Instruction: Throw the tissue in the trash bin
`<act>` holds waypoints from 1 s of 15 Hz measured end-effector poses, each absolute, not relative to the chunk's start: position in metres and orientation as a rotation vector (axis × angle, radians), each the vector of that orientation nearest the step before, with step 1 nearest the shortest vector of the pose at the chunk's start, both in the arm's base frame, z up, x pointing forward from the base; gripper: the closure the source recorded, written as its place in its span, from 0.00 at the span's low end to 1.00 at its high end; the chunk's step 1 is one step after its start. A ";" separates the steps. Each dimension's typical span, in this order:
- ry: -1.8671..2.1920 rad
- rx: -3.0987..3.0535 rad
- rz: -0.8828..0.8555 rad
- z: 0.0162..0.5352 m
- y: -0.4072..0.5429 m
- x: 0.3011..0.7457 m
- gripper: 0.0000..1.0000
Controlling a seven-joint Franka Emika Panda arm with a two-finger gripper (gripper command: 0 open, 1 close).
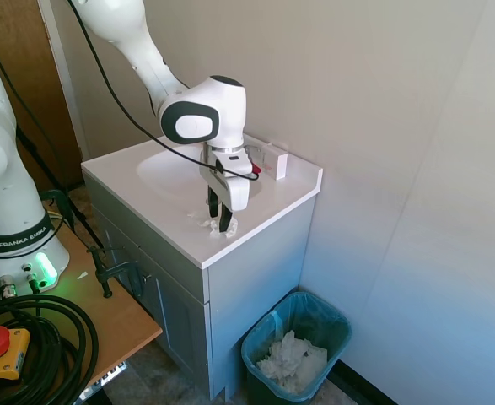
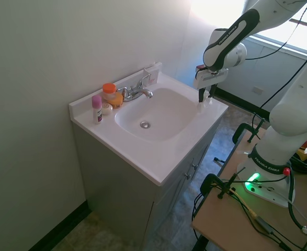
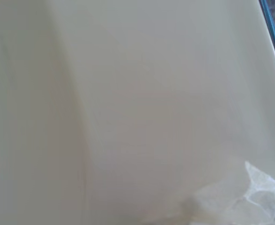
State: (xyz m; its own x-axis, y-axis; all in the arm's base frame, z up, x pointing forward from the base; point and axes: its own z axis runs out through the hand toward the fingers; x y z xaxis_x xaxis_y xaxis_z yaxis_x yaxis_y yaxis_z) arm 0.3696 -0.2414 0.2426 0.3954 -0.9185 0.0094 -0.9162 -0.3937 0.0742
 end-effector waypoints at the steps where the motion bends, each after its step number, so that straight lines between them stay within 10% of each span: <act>1: -1.690 2.573 -0.055 0.243 -0.241 0.369 1.00; 15: -1.758 2.628 0.049 0.291 -0.261 0.372 1.00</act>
